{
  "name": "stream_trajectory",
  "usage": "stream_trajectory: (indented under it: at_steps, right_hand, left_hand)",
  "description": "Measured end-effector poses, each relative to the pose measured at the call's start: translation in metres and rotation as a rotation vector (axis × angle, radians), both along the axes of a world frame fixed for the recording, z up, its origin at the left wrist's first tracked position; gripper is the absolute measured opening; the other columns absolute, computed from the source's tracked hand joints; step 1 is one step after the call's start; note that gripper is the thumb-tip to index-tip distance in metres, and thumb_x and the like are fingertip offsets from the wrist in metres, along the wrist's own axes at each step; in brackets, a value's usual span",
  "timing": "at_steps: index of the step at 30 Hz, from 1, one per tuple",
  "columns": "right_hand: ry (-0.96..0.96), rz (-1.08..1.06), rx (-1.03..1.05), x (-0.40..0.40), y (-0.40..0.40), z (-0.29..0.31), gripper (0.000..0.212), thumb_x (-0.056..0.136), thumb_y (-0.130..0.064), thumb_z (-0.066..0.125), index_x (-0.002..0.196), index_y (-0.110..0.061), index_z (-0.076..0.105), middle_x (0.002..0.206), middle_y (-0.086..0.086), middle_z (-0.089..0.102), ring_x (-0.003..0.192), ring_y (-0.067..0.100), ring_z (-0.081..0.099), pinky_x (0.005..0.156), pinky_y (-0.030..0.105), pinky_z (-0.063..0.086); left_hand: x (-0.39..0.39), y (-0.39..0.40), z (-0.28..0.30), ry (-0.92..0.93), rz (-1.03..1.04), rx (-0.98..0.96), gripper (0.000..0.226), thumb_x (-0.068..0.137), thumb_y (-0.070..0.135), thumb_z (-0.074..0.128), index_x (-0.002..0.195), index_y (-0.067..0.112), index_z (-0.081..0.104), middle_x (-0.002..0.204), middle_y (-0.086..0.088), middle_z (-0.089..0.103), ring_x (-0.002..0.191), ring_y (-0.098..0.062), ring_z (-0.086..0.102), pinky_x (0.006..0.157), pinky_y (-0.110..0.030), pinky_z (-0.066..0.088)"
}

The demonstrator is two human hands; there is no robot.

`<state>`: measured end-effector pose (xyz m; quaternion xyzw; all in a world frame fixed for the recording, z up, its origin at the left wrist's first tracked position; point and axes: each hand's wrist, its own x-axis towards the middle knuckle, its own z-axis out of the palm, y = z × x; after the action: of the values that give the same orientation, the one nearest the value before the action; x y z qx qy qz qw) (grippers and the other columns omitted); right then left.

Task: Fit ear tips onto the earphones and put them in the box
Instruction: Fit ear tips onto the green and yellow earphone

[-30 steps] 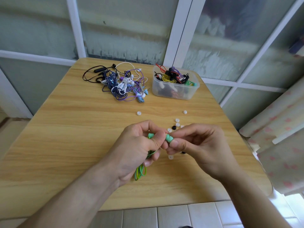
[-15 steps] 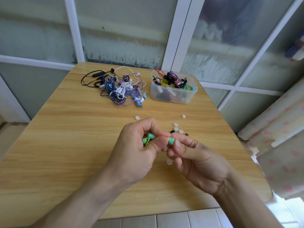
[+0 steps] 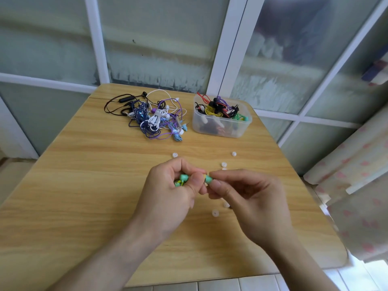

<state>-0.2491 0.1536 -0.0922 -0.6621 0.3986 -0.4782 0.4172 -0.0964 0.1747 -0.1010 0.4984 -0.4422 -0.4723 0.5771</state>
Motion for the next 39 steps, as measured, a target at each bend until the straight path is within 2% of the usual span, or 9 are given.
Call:
stream_trajectory:
  at_steps: [5,9,13,16,22,29,31,34,39]
  right_hand:
    - [0.222,-0.018,-0.282,-0.001,-0.005,-0.008,0.019,0.081,0.000,0.075,0.090,-0.016,0.078,0.075,-0.009,0.072,0.069,0.012,0.070,0.065,0.016,0.049]
    - [-0.032,-0.031,0.031,0.009,0.001,-0.005,0.011,0.080,0.000,0.074,0.088,-0.007,0.078,0.068,0.009,0.073,0.055,0.019,0.066,0.056,0.027,0.054]
    - [-0.359,0.031,0.446,0.015,0.006,-0.001,0.020,0.072,-0.004,0.072,0.088,0.006,0.075,0.070,0.020,0.066,0.057,0.019,0.057,0.052,0.022,0.049]
    - [-0.432,0.087,0.551,0.014,0.008,0.002,0.025,0.072,-0.004,0.070,0.093,0.008,0.074,0.077,0.020,0.066,0.058,0.017,0.057,0.053,0.021,0.050]
    - [-0.092,0.009,0.042,0.013,0.011,0.004,0.022,0.073,-0.013,0.075,0.095,-0.011,0.075,0.077,0.005,0.076,0.067,0.016,0.072,0.063,0.022,0.055]
    - [-0.047,-0.005,-0.033,0.010,0.009,0.004,0.010,0.075,-0.011,0.073,0.085,-0.009,0.076,0.072,0.001,0.075,0.059,0.012,0.068,0.054,0.015,0.048]
    - [-0.072,0.064,0.056,0.005,0.007,0.006,0.012,0.076,-0.007,0.072,0.086,-0.001,0.074,0.073,0.009,0.075,0.061,0.013,0.068,0.055,0.016,0.049]
    - [-0.196,0.224,0.393,-0.005,-0.003,0.004,0.022,0.069,-0.009,0.079,0.085,0.004,0.073,0.079,0.024,0.072,0.065,0.022,0.069,0.059,0.023,0.054]
    - [-0.455,0.375,0.870,-0.013,-0.015,-0.005,0.045,0.032,-0.007,0.100,0.069,-0.007,0.074,0.068,0.021,0.063,0.052,0.020,0.066,0.048,0.026,0.056]
  left_hand:
    - [0.003,0.000,0.003,0.189,-0.078,0.224,0.024,0.093,0.003,0.057,0.070,0.007,0.058,0.061,-0.006,0.058,0.041,-0.013,0.038,0.038,-0.019,0.022]
    - [-0.001,-0.001,-0.001,0.045,0.042,0.079,0.024,0.091,0.001,0.060,0.068,0.009,0.060,0.056,-0.002,0.059,0.039,-0.010,0.041,0.038,-0.017,0.030]
    - [-0.003,-0.002,-0.005,-0.296,0.137,-0.192,0.022,0.084,0.001,0.068,0.069,0.015,0.063,0.056,0.005,0.062,0.048,-0.004,0.051,0.052,-0.015,0.039]
    - [0.001,-0.003,-0.003,-0.394,0.158,-0.253,0.019,0.083,0.002,0.070,0.071,0.016,0.065,0.059,0.009,0.064,0.055,-0.005,0.057,0.057,-0.014,0.043]
    - [0.007,0.003,0.004,-0.079,0.037,-0.162,0.010,0.089,0.001,0.063,0.079,0.003,0.066,0.056,0.003,0.062,0.041,-0.004,0.047,0.044,-0.012,0.036]
    - [0.007,0.003,0.002,0.043,-0.028,-0.052,0.013,0.091,0.007,0.062,0.080,0.000,0.065,0.063,-0.006,0.063,0.042,-0.016,0.040,0.039,-0.017,0.033]
    - [0.008,0.003,0.002,0.036,-0.049,-0.040,0.013,0.091,0.006,0.062,0.080,0.001,0.065,0.062,-0.006,0.063,0.042,-0.017,0.041,0.039,-0.018,0.032]
    - [0.010,0.002,0.002,-0.001,-0.103,-0.029,0.011,0.089,0.004,0.063,0.078,0.003,0.064,0.059,-0.005,0.062,0.041,-0.016,0.040,0.039,-0.018,0.031]
    - [0.006,0.005,0.006,0.042,-0.279,0.008,0.011,0.086,0.005,0.063,0.075,0.004,0.061,0.056,-0.006,0.059,0.038,-0.012,0.040,0.036,-0.015,0.031]
